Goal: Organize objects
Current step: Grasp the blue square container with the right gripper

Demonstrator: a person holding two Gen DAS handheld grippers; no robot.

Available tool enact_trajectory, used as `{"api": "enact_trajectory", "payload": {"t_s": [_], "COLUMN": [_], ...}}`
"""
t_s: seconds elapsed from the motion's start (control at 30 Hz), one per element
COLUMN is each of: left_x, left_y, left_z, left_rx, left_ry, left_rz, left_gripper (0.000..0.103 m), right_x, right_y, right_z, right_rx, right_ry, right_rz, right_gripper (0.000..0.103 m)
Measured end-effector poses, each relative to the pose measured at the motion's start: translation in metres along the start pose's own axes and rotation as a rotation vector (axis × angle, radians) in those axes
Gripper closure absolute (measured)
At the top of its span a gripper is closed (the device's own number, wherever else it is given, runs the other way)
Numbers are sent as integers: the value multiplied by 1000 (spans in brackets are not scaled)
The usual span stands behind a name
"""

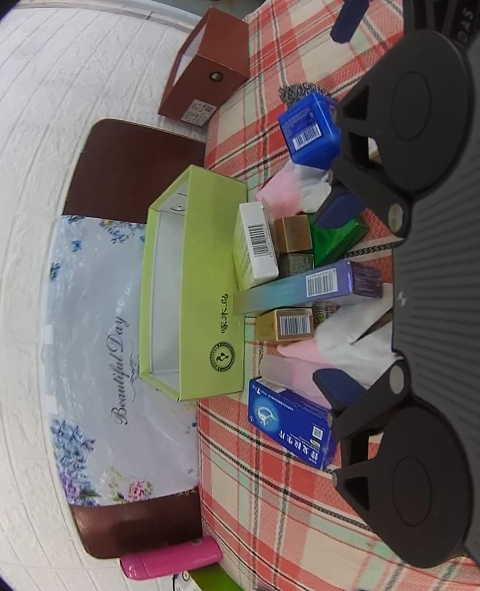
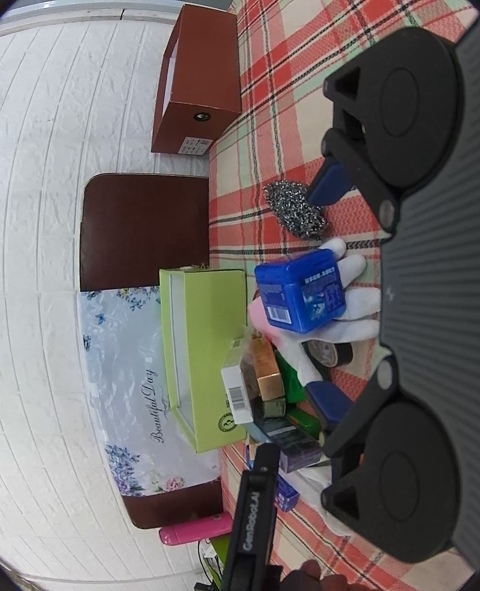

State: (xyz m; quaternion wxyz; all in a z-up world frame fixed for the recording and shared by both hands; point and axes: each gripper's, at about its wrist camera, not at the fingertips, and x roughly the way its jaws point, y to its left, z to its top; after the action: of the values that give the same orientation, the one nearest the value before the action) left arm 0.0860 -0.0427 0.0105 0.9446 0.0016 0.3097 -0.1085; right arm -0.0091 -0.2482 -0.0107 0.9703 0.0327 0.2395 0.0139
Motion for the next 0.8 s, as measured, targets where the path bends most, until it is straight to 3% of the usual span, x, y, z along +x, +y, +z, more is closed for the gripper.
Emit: {"api": "enact_trajectory", "payload": {"t_s": [0.07,0.13,0.2,0.43,0.57,0.6,0.63,0.67,0.8], "left_x": [13,24,24,-25,-34,-33,-29,-27,-23], "left_y": [1,6,15,28,30,29,30,29,29], "left_z": [2,3,-1,-33,-47,-48,-49,-49,-50], "left_rx": [10,-5,-55,-66,-67,-63,-60,-59,-60], "left_ry": [28,76,100,89,102,107,117,126,127], "left_rz": [0,-24,-52,-117,-122,-120,-118,-115,-112], "left_gripper": [34,73,79,80,80,80,80,80,80], "right_x": [1,3,5,32,55,61,66,69,46], "right_y": [0,0,0,1,5,5,4,1,-15], "right_z": [0,1,3,13,15,15,15,15,14], "right_rx": [1,0,1,-18,-38,-40,-35,-15,96], "right_ry": [-2,-5,-12,-4,24,33,46,60,43], "right_rz": [-11,-14,-16,-12,-31,-33,-29,-10,81], "right_gripper": [0,1,4,14,19,21,32,41,43]}}
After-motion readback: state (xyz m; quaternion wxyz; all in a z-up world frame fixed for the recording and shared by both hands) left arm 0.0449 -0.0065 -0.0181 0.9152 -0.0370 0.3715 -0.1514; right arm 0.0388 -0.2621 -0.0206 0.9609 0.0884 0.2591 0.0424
